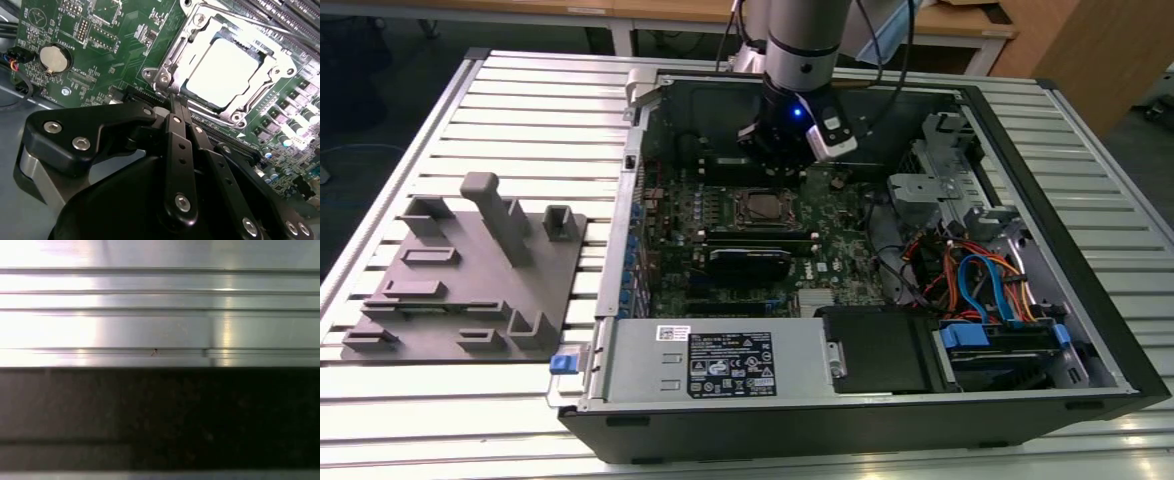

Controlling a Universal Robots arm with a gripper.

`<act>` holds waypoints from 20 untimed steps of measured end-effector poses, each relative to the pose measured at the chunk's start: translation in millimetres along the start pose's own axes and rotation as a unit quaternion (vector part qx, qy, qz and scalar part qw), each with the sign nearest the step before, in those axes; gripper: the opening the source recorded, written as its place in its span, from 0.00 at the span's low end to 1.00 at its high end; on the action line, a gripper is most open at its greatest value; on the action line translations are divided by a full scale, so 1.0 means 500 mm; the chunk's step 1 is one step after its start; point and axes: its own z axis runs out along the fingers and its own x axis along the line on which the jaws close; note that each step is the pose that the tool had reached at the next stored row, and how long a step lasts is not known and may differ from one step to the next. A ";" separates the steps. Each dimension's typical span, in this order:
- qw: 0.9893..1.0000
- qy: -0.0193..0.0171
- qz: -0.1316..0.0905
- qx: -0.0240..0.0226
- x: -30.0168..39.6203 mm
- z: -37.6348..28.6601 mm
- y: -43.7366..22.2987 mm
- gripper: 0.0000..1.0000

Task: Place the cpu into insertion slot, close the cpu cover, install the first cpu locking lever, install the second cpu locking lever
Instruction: 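Install the first cpu locking lever, then install the second cpu locking lever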

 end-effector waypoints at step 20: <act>1.000 0.000 0.000 0.000 0.000 -0.001 -0.013 0.10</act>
